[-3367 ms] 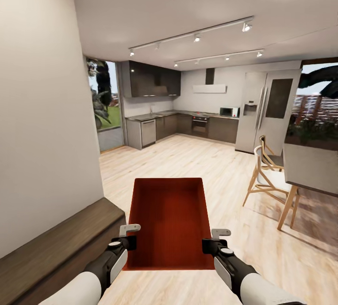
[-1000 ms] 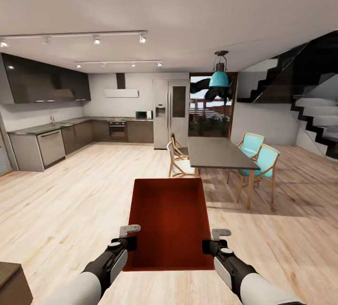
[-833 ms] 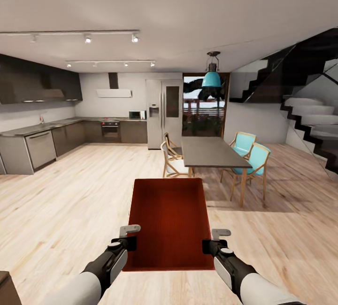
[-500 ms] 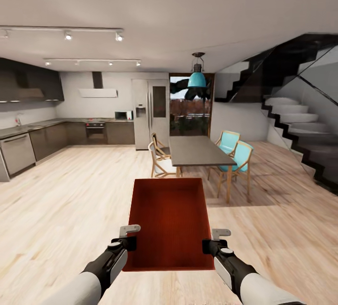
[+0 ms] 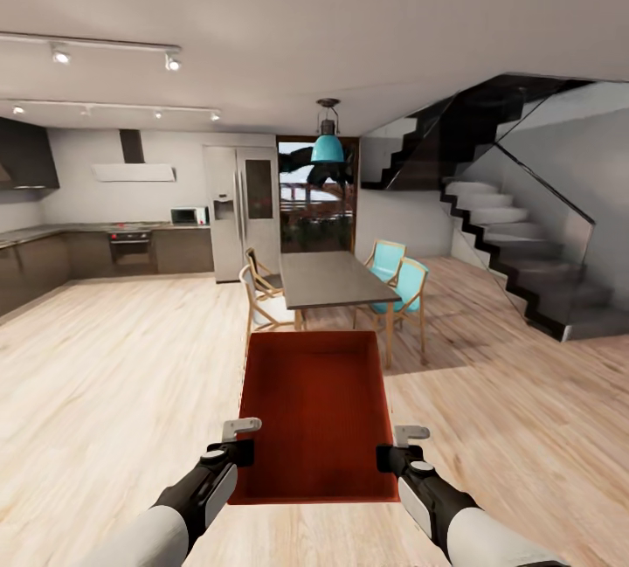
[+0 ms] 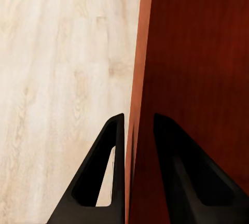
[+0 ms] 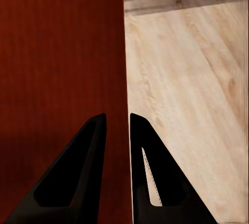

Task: Move the two storage containers from the living room to the garage. In the garage, place one container on the floor and stack the other container on top of it (either order is fine).

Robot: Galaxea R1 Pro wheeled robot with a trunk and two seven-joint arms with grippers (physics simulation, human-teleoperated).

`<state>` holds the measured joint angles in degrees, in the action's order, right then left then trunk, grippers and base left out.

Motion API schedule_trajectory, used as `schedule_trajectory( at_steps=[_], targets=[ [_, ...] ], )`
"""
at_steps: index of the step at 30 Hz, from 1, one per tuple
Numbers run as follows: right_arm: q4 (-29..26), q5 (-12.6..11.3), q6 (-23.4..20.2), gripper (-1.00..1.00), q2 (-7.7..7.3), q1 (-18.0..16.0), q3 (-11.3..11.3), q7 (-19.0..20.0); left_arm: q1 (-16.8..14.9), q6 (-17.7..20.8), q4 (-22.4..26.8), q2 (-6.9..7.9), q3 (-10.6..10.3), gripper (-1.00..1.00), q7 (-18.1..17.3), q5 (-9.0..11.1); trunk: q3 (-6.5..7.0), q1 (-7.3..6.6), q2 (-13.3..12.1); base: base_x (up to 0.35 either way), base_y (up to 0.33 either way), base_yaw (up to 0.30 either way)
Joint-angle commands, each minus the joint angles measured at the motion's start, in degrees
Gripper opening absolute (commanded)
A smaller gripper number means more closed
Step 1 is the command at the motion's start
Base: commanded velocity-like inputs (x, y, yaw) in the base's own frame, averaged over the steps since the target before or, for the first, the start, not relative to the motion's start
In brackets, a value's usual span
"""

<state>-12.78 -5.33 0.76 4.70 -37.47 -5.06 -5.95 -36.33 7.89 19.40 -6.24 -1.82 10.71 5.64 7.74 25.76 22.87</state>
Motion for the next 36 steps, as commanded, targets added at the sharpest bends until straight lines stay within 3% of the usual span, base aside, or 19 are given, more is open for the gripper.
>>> schedule_trajectory(
  at_steps=[1,36],
  targets=[
    [0.1,-0.5,0.1,-1.00,-0.22,-0.1,1.2,-4.9,0.0,0.4,0.3,0.08,0.2,-1.00,0.7,-0.8,-0.02,0.02,0.1,0.000,0.000,-0.289],
    [0.1,-0.5,0.1,-1.00,-0.22,-0.1,1.2,-4.9,0.0,0.4,0.4,0.08,0.2,-1.00,0.7,-0.8,-0.02,0.02,0.1,0.000,0.000,-0.289]
  ],
)
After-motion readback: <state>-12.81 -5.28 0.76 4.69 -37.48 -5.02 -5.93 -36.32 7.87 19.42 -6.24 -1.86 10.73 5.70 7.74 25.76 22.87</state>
